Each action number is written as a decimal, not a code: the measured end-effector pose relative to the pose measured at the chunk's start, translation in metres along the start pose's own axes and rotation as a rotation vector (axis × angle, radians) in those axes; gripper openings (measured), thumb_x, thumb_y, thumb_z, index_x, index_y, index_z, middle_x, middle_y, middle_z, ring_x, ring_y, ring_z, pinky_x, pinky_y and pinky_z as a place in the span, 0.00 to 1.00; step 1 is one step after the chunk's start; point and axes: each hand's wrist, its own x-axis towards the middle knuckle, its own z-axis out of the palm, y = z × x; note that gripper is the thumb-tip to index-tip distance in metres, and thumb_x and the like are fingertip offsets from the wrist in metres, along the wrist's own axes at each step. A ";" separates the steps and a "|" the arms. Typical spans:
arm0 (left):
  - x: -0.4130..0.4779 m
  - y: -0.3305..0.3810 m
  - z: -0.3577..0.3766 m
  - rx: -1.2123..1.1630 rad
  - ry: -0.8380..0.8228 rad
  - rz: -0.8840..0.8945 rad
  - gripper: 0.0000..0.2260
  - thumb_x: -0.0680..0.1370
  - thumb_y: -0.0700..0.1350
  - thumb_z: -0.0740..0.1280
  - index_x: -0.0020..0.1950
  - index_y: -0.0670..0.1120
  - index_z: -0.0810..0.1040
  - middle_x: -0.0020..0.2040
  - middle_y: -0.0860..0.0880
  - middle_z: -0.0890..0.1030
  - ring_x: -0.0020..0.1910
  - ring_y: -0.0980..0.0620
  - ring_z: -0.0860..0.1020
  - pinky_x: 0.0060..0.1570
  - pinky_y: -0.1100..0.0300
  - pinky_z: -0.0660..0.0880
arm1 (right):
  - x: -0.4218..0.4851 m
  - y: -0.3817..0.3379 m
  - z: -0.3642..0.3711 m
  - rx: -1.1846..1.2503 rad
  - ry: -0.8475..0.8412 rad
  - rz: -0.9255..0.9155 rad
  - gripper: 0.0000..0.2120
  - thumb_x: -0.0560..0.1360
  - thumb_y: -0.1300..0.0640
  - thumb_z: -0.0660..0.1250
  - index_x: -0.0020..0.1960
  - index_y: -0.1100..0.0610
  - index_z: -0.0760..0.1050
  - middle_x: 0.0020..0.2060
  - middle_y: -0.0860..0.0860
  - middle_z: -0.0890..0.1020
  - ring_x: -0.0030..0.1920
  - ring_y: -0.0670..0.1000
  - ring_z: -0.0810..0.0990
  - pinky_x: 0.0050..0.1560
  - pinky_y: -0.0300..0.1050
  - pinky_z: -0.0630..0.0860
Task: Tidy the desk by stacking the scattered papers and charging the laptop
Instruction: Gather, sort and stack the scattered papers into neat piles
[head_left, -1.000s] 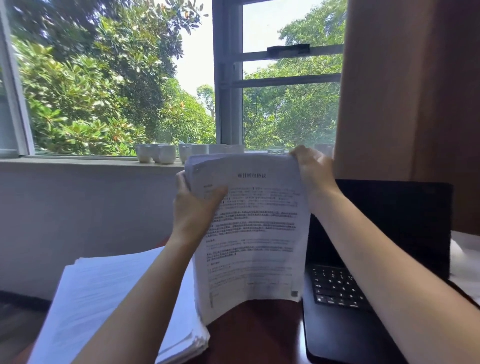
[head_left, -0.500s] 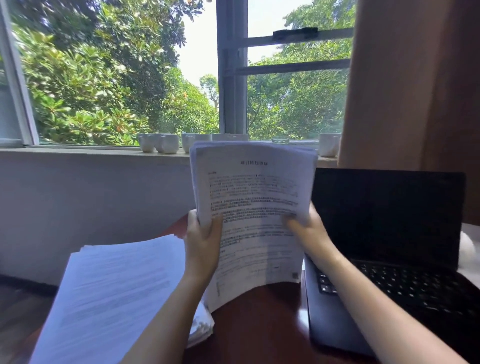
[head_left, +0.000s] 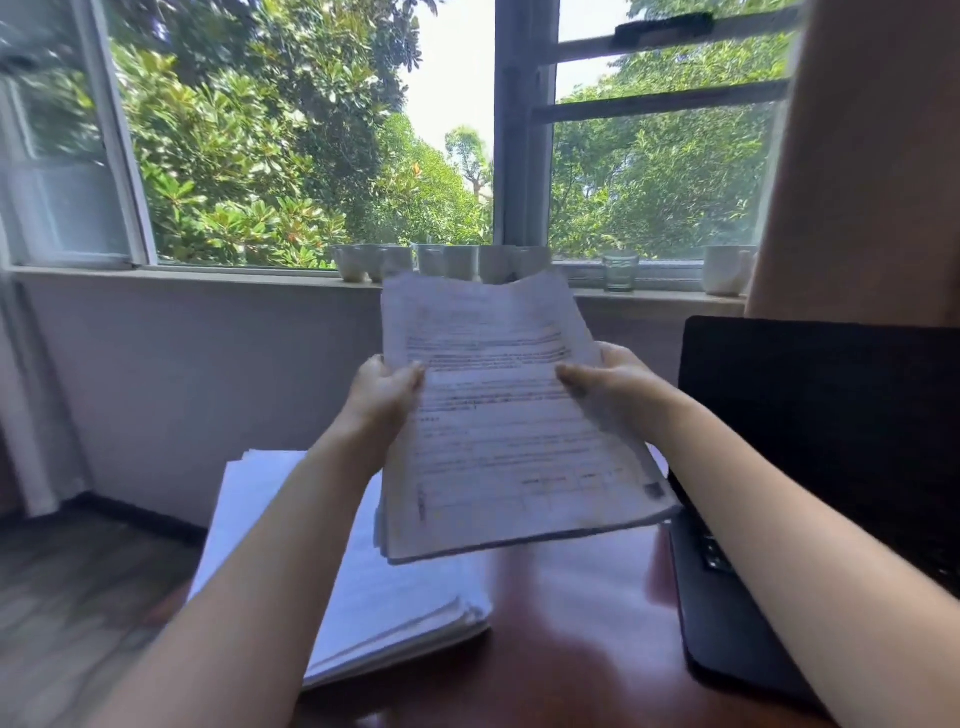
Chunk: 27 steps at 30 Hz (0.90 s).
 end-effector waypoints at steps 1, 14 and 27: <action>0.002 0.000 -0.010 0.028 0.013 -0.026 0.06 0.81 0.36 0.60 0.46 0.40 0.75 0.42 0.41 0.78 0.34 0.47 0.78 0.31 0.60 0.78 | 0.006 0.003 0.009 0.006 -0.013 0.030 0.10 0.75 0.70 0.64 0.56 0.68 0.73 0.42 0.57 0.83 0.35 0.50 0.83 0.41 0.43 0.82; -0.005 -0.049 -0.137 0.620 0.222 -0.300 0.08 0.75 0.39 0.63 0.36 0.40 0.69 0.39 0.43 0.76 0.39 0.43 0.75 0.38 0.57 0.71 | 0.021 0.078 0.141 -0.336 -0.147 0.311 0.04 0.76 0.65 0.65 0.49 0.60 0.76 0.47 0.55 0.81 0.39 0.50 0.80 0.39 0.41 0.78; -0.015 -0.102 -0.131 1.077 0.092 -0.437 0.34 0.79 0.42 0.57 0.77 0.41 0.39 0.77 0.41 0.52 0.74 0.40 0.57 0.71 0.46 0.58 | 0.017 0.121 0.157 -0.975 -0.152 0.237 0.18 0.74 0.46 0.64 0.55 0.58 0.75 0.57 0.56 0.77 0.57 0.58 0.75 0.52 0.45 0.72</action>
